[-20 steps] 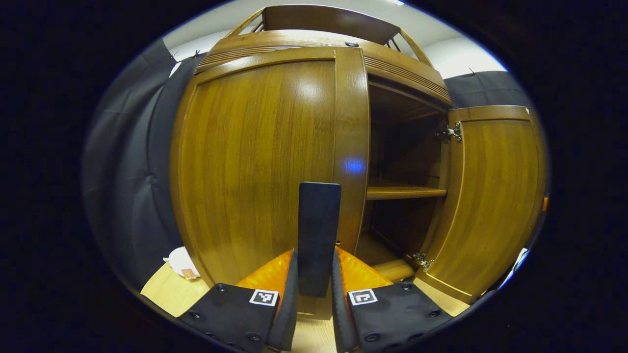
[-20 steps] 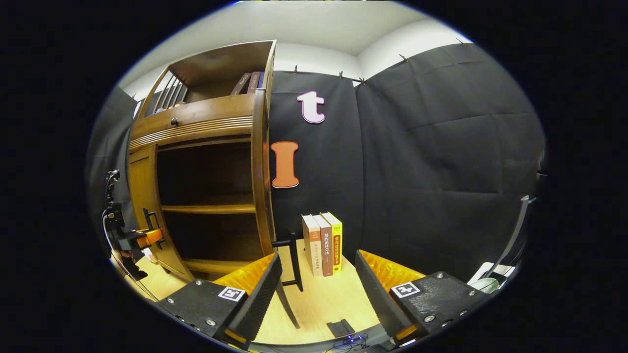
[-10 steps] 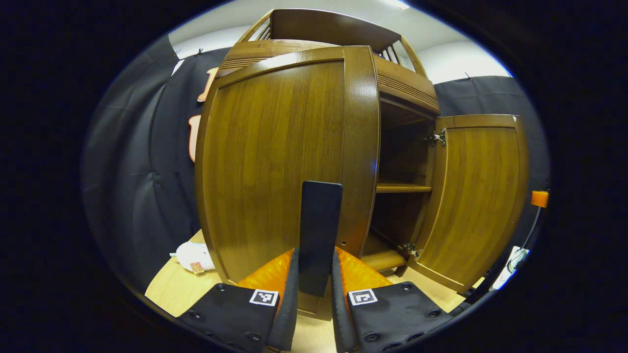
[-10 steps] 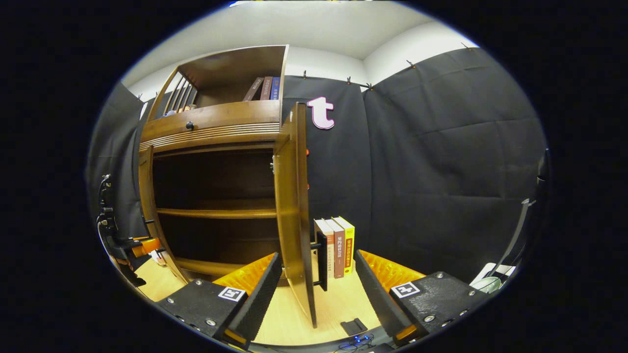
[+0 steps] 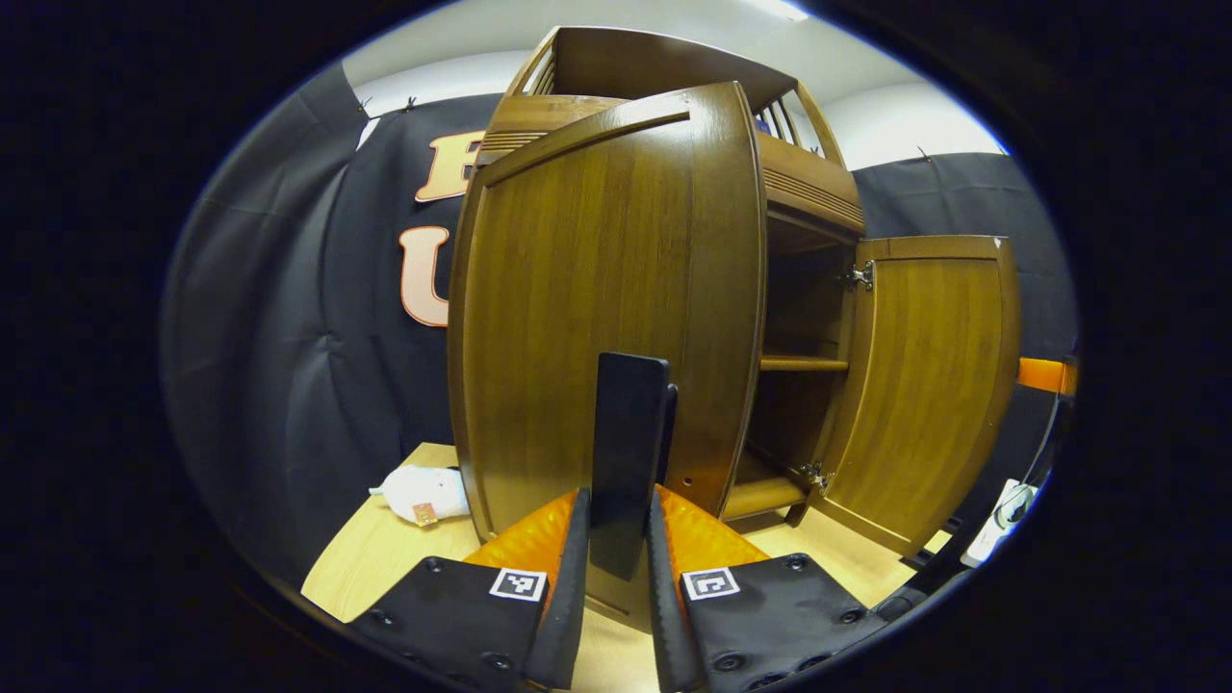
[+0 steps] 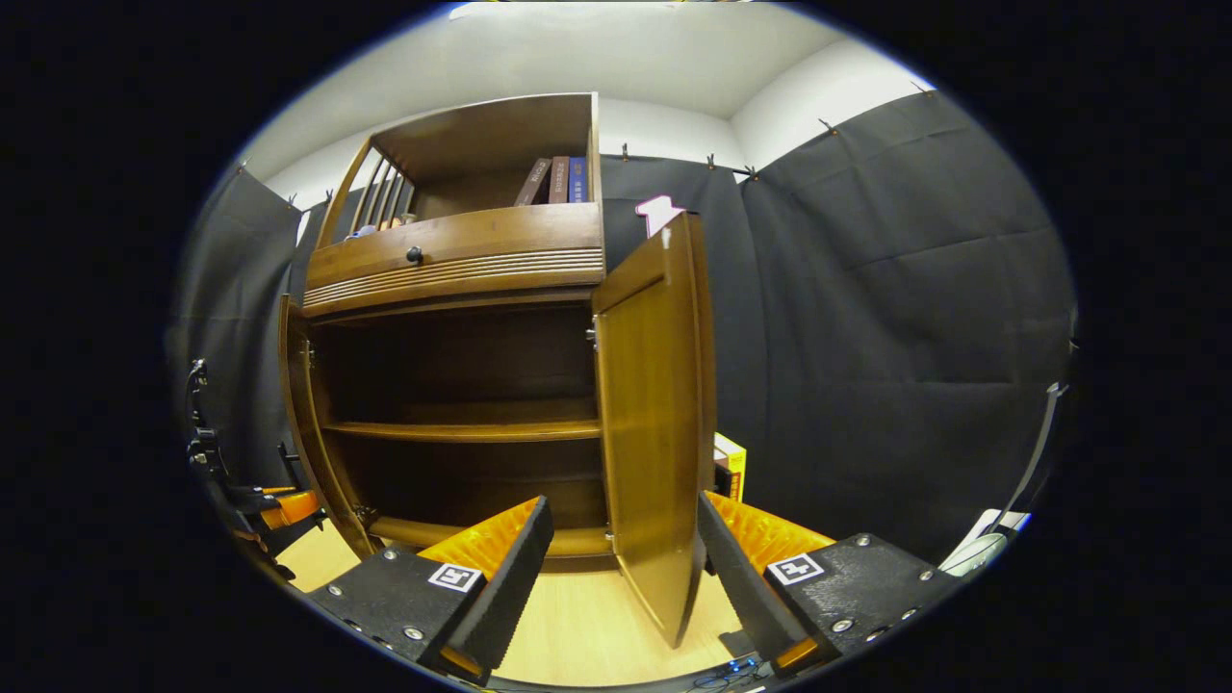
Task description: Open the right door of the double-door shoe cabinet with the right hand, and open the left door with the left hand.
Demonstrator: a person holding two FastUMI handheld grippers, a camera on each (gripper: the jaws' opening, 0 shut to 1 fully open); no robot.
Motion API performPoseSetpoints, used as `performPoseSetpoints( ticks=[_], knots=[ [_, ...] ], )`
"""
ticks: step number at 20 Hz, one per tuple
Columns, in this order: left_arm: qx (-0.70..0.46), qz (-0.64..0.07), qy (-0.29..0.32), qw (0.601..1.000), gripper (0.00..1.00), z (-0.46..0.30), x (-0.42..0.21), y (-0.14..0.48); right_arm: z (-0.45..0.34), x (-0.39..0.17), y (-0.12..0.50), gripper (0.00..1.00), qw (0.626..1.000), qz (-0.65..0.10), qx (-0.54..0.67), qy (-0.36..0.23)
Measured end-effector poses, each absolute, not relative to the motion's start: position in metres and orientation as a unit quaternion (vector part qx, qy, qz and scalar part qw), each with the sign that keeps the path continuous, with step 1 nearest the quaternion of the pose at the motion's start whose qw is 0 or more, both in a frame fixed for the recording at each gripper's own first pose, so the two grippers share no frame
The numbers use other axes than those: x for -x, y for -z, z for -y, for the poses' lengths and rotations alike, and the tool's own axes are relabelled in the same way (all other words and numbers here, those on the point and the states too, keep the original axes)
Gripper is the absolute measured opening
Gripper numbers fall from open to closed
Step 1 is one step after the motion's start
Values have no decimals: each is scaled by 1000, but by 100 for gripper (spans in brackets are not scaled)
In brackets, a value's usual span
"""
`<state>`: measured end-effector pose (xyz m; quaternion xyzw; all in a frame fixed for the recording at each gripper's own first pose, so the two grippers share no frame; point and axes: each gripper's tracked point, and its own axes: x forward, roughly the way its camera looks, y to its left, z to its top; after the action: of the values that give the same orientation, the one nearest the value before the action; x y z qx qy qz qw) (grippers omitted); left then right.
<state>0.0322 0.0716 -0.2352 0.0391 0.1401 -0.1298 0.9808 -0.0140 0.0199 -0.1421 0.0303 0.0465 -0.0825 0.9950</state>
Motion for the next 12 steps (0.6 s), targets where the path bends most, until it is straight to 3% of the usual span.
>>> performPoseSetpoints(
  ticks=[2, 11, 12],
  knots=[
    [-55, -135, 124, 982, 30, -82, -26, 233, -28, 9, 141, 99, 996, -45, -31, 75],
    [-36, -131, 80, 988, 30, -125, -12, 229, -66, -2, 135, 99, 997, -41, -42, 41],
    [-40, -124, 72, 989, 19, -131, -11, 224, -70, -4, 135, 99, 998, -41, -43, 37]
  ],
)
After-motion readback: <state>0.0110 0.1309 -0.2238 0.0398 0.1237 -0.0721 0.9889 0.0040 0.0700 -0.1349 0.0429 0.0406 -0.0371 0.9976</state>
